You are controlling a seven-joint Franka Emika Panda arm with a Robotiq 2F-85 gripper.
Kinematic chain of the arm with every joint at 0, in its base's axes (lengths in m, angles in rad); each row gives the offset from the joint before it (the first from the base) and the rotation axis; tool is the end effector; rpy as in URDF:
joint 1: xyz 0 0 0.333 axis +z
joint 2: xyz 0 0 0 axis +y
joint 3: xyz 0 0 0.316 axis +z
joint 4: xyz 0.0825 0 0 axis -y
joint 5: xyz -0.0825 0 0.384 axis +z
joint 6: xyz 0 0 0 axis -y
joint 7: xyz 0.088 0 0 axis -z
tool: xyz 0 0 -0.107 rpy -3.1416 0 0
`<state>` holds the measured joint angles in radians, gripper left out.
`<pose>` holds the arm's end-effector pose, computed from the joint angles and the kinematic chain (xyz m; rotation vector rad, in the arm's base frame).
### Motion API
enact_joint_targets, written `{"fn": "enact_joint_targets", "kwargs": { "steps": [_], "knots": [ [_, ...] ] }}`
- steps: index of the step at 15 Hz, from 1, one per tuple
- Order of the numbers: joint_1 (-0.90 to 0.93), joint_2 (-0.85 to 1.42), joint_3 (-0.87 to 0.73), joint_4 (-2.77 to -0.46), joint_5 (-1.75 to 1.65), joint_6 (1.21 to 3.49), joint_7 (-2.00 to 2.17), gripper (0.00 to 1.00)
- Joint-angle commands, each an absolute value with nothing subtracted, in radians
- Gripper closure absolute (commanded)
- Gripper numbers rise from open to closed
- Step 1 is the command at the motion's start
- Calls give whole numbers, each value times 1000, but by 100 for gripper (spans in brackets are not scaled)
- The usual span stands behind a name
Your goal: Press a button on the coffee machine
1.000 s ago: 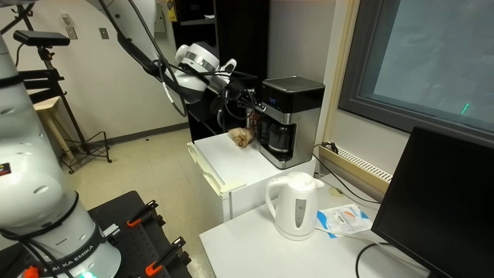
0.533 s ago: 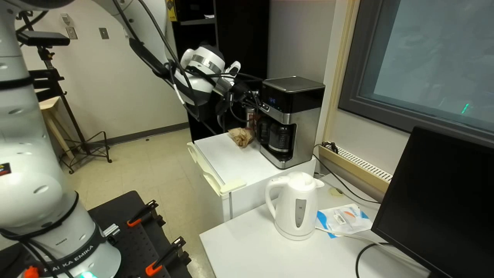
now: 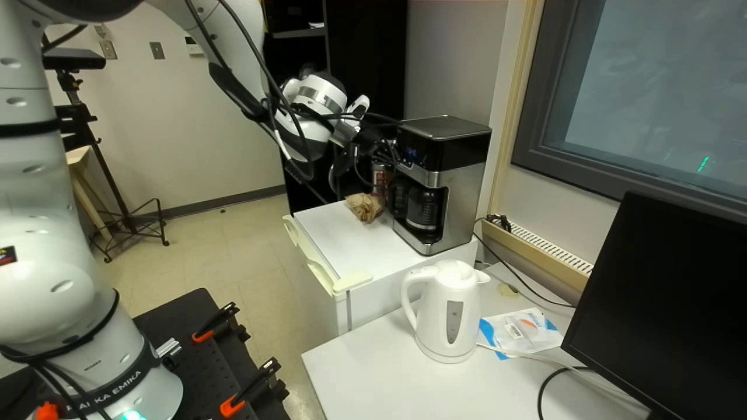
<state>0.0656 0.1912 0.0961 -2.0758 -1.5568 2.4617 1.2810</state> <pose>0.5872 0.0955 0.3563 2.2896 0.1161 0.9910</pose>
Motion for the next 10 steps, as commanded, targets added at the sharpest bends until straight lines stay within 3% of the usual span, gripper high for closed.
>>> {"fn": "enact_joint_targets", "kwargs": {
  "steps": [1, 10],
  "knots": [
    [70, 225, 88, -2034, -1596, 2464, 1323, 100],
    [64, 265, 80, -1996, -1610, 2476, 1353, 100]
  ]
}}
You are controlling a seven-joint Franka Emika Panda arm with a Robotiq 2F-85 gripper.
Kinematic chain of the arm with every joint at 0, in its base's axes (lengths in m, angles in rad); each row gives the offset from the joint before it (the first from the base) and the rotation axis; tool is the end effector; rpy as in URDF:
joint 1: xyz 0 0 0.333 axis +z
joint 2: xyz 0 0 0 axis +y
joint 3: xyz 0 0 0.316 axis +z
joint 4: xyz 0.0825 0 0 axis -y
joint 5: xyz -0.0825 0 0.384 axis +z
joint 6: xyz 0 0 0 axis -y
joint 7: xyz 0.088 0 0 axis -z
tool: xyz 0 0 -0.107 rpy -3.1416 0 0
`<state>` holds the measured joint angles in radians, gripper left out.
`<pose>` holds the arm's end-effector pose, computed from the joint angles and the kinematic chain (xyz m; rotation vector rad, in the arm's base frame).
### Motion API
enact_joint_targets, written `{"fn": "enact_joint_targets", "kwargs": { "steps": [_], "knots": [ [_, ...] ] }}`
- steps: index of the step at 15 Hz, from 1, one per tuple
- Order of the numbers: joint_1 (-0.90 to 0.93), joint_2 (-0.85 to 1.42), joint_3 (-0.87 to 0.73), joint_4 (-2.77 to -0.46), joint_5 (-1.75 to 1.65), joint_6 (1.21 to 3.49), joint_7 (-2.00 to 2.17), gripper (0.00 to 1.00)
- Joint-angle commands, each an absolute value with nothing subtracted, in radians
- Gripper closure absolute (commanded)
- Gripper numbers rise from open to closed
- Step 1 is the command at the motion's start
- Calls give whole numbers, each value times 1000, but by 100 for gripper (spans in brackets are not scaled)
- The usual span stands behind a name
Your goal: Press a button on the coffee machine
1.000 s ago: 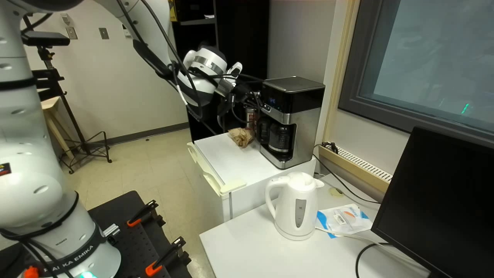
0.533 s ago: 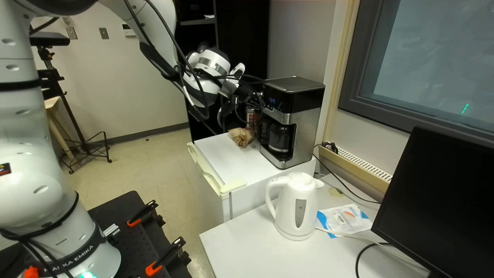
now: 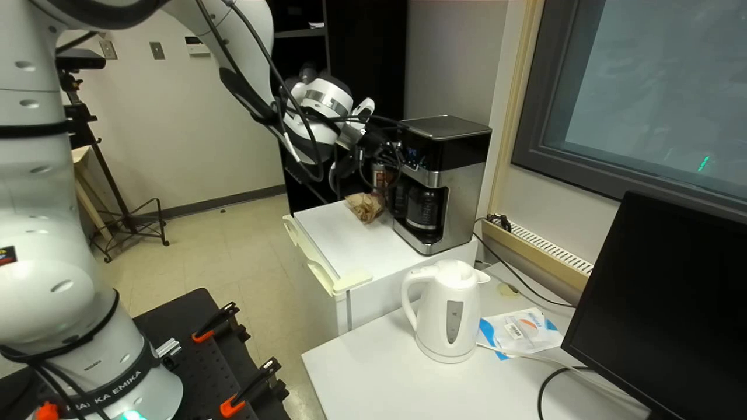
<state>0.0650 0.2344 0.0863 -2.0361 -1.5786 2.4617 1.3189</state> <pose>0.5997 0.0909 0.3483 2.2868 0.0843 1.0068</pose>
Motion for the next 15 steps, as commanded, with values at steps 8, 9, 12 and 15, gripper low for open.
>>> {"fn": "enact_joint_targets", "kwargs": {
  "steps": [8, 9, 12, 15],
  "knots": [
    [60, 267, 77, -1989, -1637, 2483, 1403, 100],
    [60, 265, 78, -1992, -1639, 2483, 1409, 100],
    [60, 231, 84, -2026, -1617, 2495, 1397, 100],
    [69, 179, 93, -2072, -1606, 2487, 1391, 100]
  ]
}}
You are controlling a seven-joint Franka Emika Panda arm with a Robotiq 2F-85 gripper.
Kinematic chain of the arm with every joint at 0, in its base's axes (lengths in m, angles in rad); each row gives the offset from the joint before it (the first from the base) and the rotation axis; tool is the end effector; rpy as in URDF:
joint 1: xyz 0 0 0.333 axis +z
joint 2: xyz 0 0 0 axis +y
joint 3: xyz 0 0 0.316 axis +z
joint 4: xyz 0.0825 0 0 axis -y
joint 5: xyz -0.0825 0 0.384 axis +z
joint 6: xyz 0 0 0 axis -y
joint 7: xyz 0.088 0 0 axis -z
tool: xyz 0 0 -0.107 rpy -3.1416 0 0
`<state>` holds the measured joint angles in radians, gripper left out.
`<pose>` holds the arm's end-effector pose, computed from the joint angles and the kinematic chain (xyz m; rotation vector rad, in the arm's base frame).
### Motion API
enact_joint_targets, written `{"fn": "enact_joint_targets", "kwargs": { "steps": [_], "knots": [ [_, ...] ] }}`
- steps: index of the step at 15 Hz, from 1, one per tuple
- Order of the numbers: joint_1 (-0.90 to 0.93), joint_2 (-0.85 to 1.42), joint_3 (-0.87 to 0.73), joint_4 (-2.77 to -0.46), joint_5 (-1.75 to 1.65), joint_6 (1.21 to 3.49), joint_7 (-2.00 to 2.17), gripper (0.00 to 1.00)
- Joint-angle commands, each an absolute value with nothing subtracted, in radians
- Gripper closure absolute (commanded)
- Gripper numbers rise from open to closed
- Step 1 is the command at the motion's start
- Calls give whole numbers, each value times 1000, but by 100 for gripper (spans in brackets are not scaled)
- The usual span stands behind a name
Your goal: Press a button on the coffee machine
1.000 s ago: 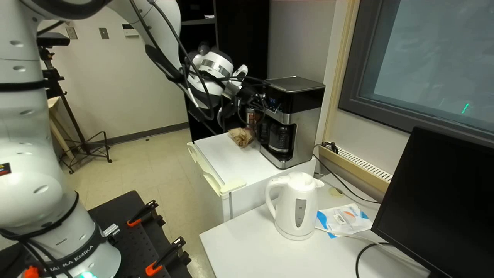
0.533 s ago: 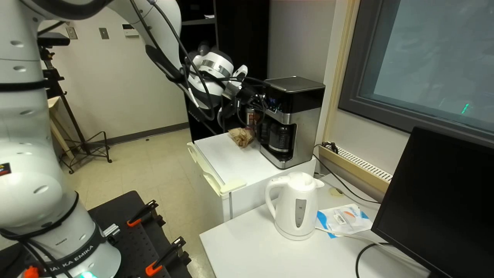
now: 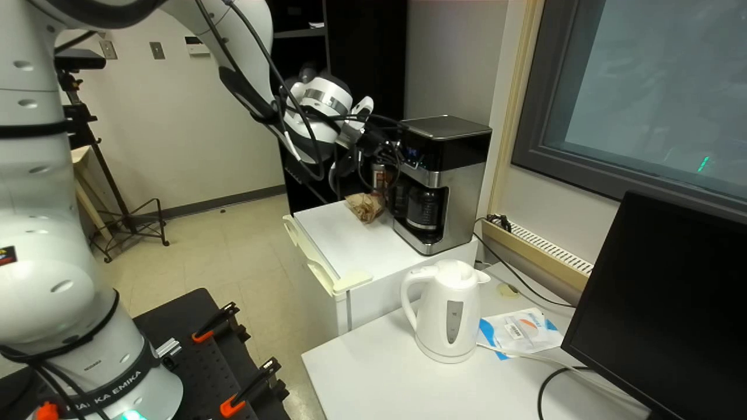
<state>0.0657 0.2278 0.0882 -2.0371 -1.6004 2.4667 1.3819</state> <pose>0.5989 0.0930 0.3519 2.2910 0.0391 1.0550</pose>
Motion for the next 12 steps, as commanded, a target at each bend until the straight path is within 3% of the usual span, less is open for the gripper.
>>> {"fn": "enact_joint_targets", "kwargs": {
  "steps": [1, 12],
  "knots": [
    [68, 164, 96, -2085, -1596, 2495, 1381, 100],
    [86, -13, 112, -2250, -1601, 2573, 1380, 100]
  ]
}}
